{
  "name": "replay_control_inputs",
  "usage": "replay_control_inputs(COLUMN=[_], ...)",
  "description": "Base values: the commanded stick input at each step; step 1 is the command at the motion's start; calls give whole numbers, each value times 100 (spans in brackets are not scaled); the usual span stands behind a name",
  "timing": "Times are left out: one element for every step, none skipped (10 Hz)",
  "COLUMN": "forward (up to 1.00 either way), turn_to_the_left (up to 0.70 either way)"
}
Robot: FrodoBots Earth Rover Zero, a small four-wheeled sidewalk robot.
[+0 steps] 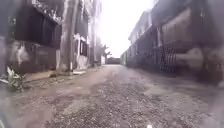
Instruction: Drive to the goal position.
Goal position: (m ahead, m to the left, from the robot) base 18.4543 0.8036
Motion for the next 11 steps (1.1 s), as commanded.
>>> replay_control_inputs(forward=[85, 85, 85, 85, 85, 85, 85, 85, 85, 85, 85], turn_to_the_left=[0, 0, 0, -6, -28, -34, -34, -34, -15, 0, 0])
